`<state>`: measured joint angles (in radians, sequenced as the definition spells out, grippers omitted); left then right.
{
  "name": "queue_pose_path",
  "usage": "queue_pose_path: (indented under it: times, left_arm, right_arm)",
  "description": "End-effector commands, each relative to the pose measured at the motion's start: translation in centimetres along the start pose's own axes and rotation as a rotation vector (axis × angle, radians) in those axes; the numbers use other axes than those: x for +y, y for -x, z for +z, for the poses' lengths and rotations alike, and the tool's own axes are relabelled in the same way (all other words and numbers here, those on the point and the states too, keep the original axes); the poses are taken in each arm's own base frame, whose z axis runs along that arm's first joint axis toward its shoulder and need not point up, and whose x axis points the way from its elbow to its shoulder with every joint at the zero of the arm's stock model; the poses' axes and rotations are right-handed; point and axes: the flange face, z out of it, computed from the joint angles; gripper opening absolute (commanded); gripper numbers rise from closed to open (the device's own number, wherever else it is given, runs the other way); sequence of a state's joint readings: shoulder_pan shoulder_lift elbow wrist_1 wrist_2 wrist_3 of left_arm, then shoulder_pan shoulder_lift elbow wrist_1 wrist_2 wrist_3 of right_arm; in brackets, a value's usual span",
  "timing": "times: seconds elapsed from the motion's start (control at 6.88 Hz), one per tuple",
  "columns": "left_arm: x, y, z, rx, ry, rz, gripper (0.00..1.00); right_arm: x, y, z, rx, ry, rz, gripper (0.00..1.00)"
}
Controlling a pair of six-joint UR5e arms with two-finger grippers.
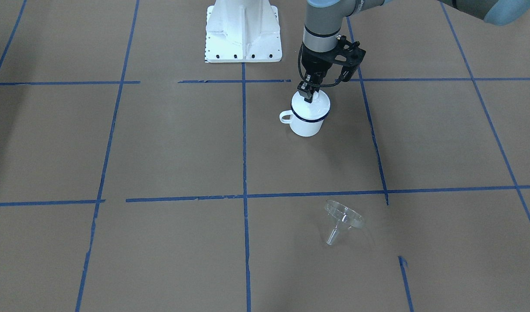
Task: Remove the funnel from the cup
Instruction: 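Release the saucer on the mug with the left gripper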
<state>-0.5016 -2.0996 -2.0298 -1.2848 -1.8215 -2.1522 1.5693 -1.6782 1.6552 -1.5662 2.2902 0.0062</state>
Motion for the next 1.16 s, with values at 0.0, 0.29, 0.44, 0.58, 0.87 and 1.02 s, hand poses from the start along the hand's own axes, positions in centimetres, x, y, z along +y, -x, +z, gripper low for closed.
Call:
queue_pose_path:
  times: [0.0,0.29,0.44,0.58,0.87,1.02]
  left_arm:
    - [-0.04,0.09,-0.03,0.0,0.001,0.0,0.0]
    - [-0.13,0.23,-0.02,-0.002,0.0,-0.001,0.41]
    - [-0.1,0.25,-0.09,-0.002,0.002,0.0,0.41]
    - [-0.18,0.27,0.11,-0.006,-0.001,-0.001,0.53]
    - [0.01,0.31,-0.18,-0.005,0.012,0.001,1.0]
    - [0.07,0.37,-0.44,-0.002,0.016,0.012,1.0]
  right_arm:
    - [0.0,0.0,0.0,0.0,0.0,0.0,1.0]
    - [0.0,0.0,0.0,0.0,0.0,0.0,1.0]
    - [-0.01,0.05,-0.06,0.0,-0.001,-0.001,1.0]
    - [-0.01,0.05,-0.06,0.0,-0.001,-0.001,1.0]
    - [0.0,0.0,0.0,0.0,0.0,0.0,1.0]
    - [0.0,0.0,0.0,0.0,0.0,0.0,1.0]
